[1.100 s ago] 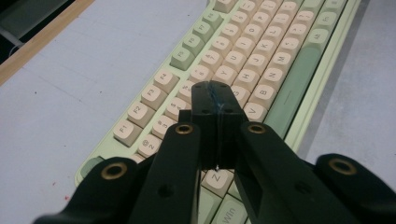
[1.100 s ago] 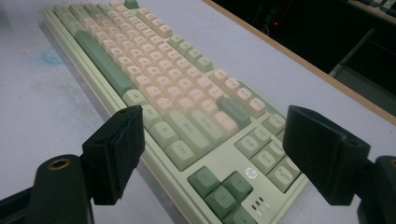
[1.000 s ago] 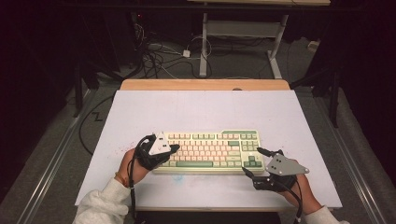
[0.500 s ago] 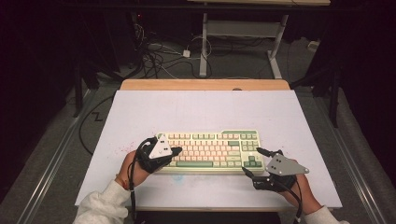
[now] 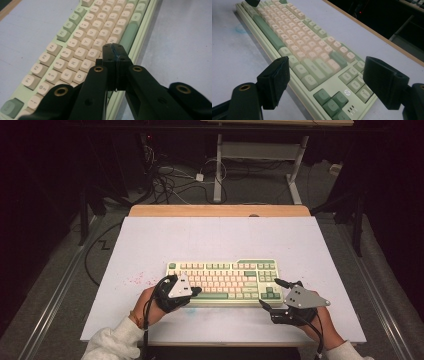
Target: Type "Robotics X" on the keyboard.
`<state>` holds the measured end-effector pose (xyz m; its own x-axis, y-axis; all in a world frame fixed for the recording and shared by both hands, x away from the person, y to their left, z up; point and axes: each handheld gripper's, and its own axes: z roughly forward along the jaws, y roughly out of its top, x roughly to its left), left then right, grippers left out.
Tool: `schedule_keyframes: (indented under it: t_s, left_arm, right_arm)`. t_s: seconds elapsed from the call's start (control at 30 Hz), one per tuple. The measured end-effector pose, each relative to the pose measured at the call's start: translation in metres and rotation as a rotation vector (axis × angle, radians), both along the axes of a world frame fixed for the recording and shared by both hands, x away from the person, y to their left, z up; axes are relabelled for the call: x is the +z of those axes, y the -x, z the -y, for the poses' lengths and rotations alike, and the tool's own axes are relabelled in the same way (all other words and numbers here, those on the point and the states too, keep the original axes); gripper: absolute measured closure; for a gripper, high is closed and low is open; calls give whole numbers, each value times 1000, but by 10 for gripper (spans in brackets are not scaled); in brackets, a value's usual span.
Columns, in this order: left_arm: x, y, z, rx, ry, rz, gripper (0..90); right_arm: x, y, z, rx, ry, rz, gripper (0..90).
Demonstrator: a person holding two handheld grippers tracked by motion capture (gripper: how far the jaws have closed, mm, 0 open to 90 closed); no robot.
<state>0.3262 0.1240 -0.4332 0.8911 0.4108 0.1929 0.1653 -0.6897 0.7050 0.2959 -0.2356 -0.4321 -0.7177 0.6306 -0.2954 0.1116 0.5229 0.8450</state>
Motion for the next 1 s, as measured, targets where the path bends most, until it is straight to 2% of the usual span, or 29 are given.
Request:
schedule_keyframes:
  t_s: [0.17,0.3,0.57,0.93,1.0]
  left_arm:
    - [-6,1,4,-7,-21,-7,875]
    - [-7,1,4,-7,-18,-14,875]
    - [-13,0,6,-9,-51,-17,875]
    - [-7,-1,2,10,-31,3,874]
    - [-8,-1,2,8,-38,-1,874]
  right_arm:
    - [0,0,0,0,4,2,221]
    - [0,0,0,1,5,2,222]
    - [0,0,0,2,5,5,222]
    - [0,0,0,2,8,3,224]
    - [0,0,0,3,9,2,226]
